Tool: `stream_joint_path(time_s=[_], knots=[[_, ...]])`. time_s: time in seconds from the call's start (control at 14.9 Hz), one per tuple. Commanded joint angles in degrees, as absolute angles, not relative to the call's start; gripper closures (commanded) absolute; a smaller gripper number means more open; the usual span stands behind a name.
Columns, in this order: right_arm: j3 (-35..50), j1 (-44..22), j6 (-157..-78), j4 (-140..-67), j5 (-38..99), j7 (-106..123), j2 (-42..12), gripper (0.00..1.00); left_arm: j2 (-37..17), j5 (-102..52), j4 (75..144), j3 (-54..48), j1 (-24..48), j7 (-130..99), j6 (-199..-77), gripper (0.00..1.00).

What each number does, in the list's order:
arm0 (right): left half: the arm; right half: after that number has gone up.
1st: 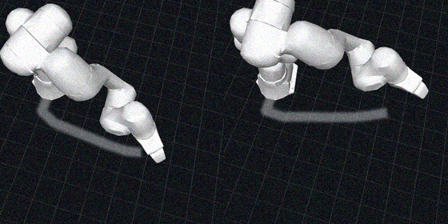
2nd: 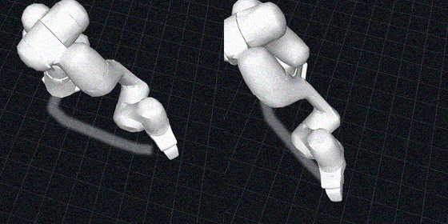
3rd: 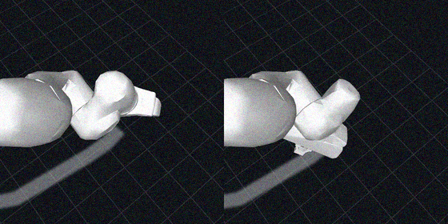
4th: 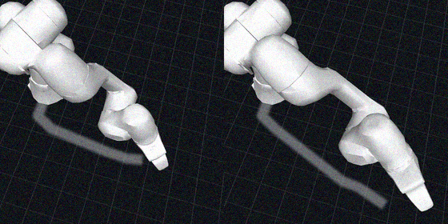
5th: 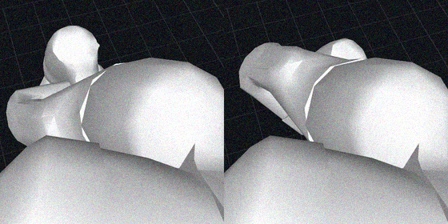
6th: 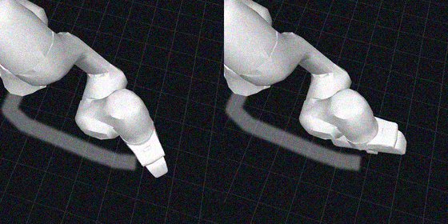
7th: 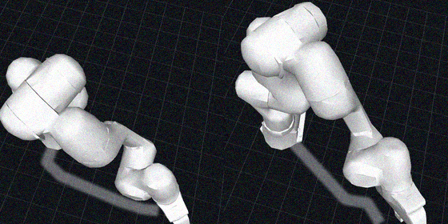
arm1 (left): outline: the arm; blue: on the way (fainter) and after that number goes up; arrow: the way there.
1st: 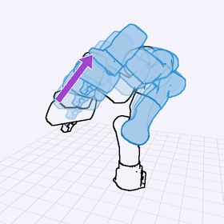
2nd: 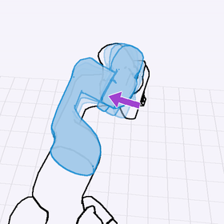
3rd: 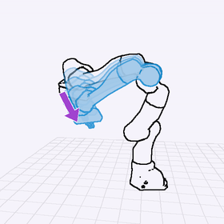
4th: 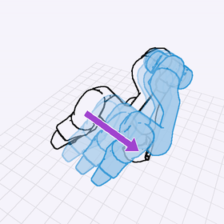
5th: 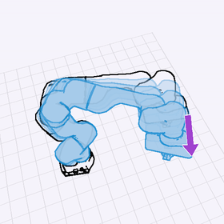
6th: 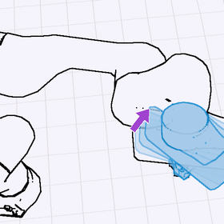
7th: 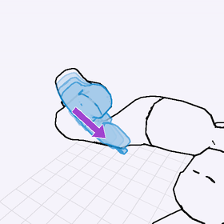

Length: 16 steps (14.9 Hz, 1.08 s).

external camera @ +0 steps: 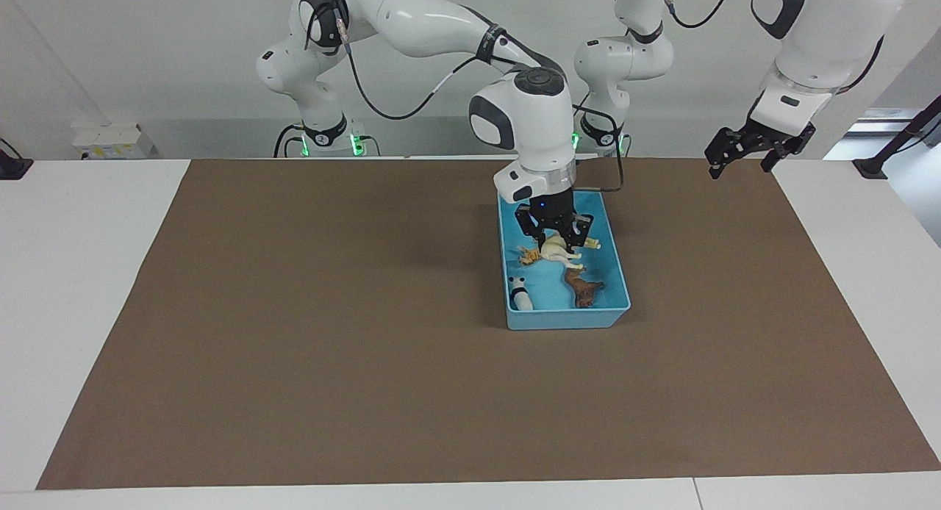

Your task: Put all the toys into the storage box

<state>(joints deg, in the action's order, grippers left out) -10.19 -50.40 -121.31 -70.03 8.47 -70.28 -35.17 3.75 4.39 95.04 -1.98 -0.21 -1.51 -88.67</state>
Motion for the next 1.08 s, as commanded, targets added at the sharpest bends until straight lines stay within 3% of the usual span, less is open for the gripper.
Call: stream_joint_path(time_s=[0.0, 0.27, 0.67, 1.01], knots=[[-10.46, -50.54, -120.41, -70.40, 9.76, -76.00, -33.66, 0.00, 2.37, 3.52, 93.16, -1.67, -0.09, 1.57, -87.10, 0.00], [-11.86, -47.65, -110.16, -71.54, 8.53, -75.86, -28.59, 0.00, 2.20, 3.43, 92.90, -1.67, 0.00, 1.58, -87.10, 0.00], [-12.48, -28.60, -91.26, -78.48, 8.26, -38.32, -15.66, 0.00, 2.20, 2.29, 93.16, -1.67, 0.00, 1.58, -88.07, 0.00], [-12.57, -10.13, -90.27, -82.26, 4.14, 3.20, -11.08, 0.00, 2.20, 1.58, 93.16, -1.67, -0.09, 1.49, -88.24, 0.00]])
